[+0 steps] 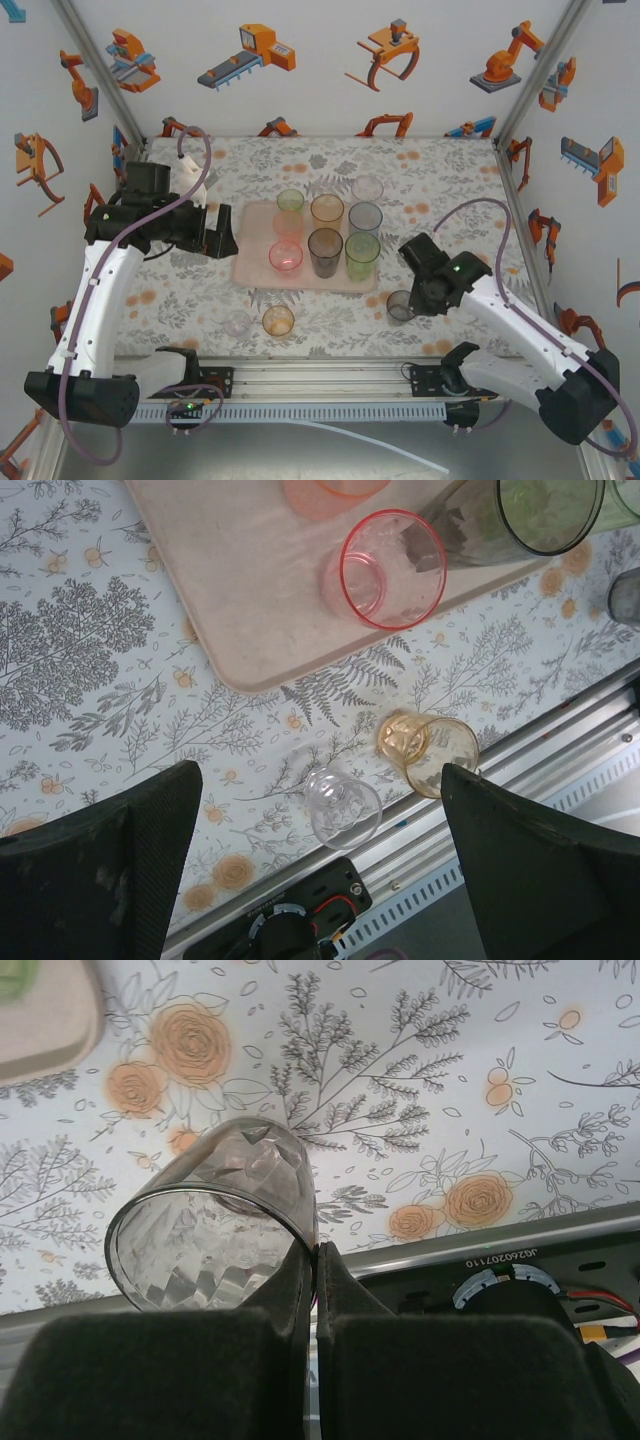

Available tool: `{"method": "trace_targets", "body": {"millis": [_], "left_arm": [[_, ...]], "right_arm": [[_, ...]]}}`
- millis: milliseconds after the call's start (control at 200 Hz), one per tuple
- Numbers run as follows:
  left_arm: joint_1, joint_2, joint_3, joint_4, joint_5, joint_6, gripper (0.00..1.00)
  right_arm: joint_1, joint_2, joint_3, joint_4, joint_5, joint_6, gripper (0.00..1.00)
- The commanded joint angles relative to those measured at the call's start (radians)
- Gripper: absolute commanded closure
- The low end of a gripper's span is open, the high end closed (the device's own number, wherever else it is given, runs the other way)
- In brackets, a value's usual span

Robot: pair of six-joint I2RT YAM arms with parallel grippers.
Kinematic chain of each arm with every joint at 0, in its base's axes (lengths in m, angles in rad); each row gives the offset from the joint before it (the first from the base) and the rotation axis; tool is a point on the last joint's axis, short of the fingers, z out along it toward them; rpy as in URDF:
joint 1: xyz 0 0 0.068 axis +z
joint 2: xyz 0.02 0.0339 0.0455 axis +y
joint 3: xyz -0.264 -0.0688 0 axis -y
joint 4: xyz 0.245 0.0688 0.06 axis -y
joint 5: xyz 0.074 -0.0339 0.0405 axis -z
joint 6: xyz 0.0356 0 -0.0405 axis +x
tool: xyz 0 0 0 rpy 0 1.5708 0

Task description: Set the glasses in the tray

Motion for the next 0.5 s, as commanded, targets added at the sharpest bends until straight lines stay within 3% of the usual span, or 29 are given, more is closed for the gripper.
{"method": "trace_targets", "body": {"millis": [0, 496], "left_arm": [[0.007, -0.008, 0.0, 0.0, -0.017, 0.0, 0.04], [0.05, 0.018, 0.013, 0.019, -0.09, -0.058, 0.04]], "right_arm": [[0.016, 0.014, 0.04, -0.036, -0.001, -0.024, 1.0], [0.171, 0.087, 0.201, -0.104, 0.019, 0.02, 1.0]]}}
